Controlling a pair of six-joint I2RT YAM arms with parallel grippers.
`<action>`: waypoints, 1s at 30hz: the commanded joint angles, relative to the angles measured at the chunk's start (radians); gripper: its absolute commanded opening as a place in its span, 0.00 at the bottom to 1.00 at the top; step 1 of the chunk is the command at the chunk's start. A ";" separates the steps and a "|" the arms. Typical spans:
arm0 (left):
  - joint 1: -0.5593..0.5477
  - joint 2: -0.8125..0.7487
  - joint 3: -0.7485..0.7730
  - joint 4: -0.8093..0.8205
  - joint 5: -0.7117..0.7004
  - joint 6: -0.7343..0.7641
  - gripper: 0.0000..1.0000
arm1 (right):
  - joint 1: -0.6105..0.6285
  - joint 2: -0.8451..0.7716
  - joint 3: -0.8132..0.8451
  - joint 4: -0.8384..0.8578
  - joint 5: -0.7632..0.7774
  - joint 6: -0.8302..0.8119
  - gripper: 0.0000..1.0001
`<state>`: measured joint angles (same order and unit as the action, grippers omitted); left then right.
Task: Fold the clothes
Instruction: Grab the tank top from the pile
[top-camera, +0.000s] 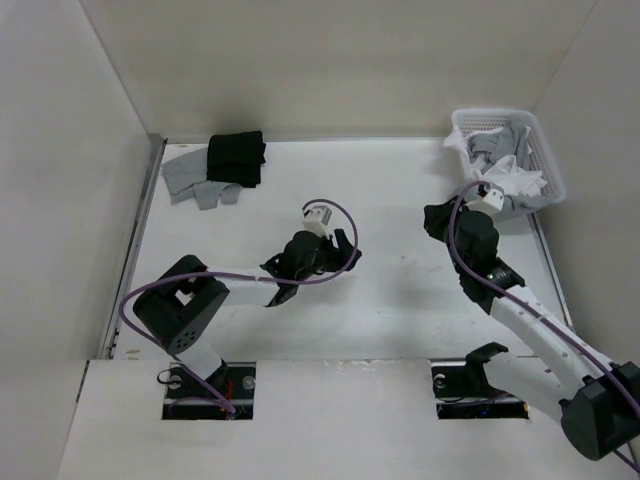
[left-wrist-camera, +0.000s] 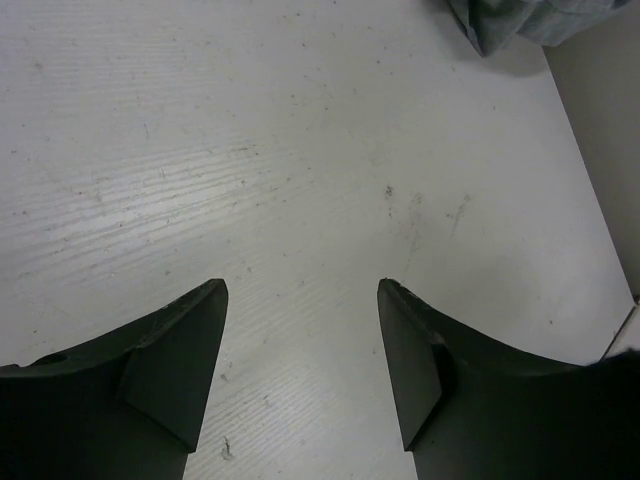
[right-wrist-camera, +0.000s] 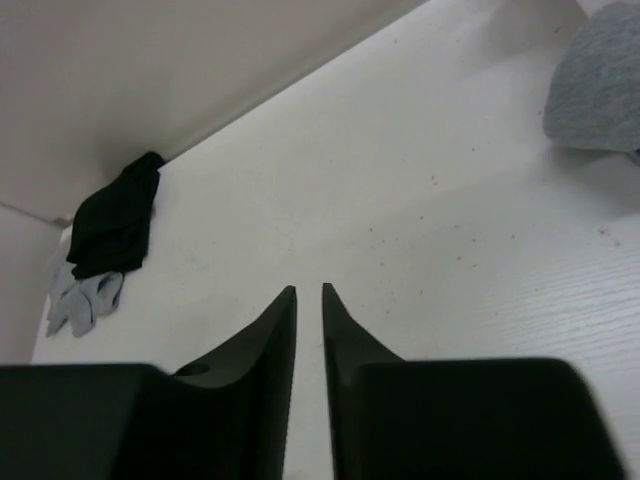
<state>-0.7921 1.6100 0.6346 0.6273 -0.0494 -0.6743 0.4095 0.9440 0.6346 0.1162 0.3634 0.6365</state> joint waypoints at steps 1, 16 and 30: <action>-0.014 -0.049 -0.019 0.072 0.005 0.033 0.62 | -0.021 -0.007 0.025 -0.069 0.028 0.011 0.30; -0.052 -0.073 -0.046 0.126 0.026 0.053 0.28 | -0.483 0.218 0.247 -0.079 -0.017 -0.020 0.00; -0.023 -0.085 -0.067 0.135 0.026 0.033 0.45 | -0.797 0.817 0.741 -0.164 -0.141 -0.029 0.57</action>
<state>-0.8211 1.5646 0.5781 0.7044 -0.0387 -0.6399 -0.3515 1.6829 1.2530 -0.0116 0.2905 0.6376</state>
